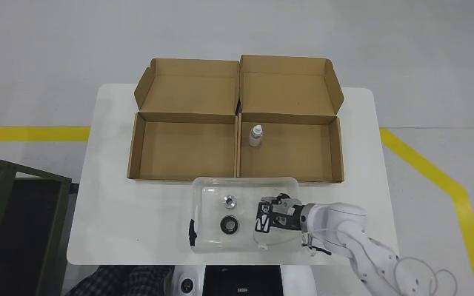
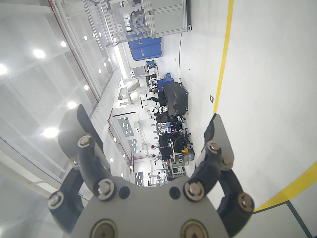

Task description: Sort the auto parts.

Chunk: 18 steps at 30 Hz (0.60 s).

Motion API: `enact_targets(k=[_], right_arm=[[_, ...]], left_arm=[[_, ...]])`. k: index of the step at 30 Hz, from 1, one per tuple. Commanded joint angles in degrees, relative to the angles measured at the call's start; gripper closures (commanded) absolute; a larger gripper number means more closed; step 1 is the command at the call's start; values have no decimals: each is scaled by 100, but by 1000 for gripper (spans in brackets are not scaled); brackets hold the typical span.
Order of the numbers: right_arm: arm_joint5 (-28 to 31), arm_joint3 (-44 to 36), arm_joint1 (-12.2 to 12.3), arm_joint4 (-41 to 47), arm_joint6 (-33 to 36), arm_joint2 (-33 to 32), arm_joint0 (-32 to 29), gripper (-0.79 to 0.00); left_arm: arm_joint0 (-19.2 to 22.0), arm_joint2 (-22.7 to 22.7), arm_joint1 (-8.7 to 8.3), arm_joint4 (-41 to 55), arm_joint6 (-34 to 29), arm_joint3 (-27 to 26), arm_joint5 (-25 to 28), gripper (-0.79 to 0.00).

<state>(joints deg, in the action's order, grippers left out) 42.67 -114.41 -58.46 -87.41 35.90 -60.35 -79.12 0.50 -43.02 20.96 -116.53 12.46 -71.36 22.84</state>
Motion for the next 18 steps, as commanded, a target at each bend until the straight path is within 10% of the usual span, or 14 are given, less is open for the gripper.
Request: enact_targets(k=[1,18], right_arm=[[0,-37,0,10,-10,4,0,0],[198,-628,78,598,-752,-416,-249,0]], left_arm=[[0,0,0,0,0,0,0,-785],[0,0,0,0,0,0,0,-785]])
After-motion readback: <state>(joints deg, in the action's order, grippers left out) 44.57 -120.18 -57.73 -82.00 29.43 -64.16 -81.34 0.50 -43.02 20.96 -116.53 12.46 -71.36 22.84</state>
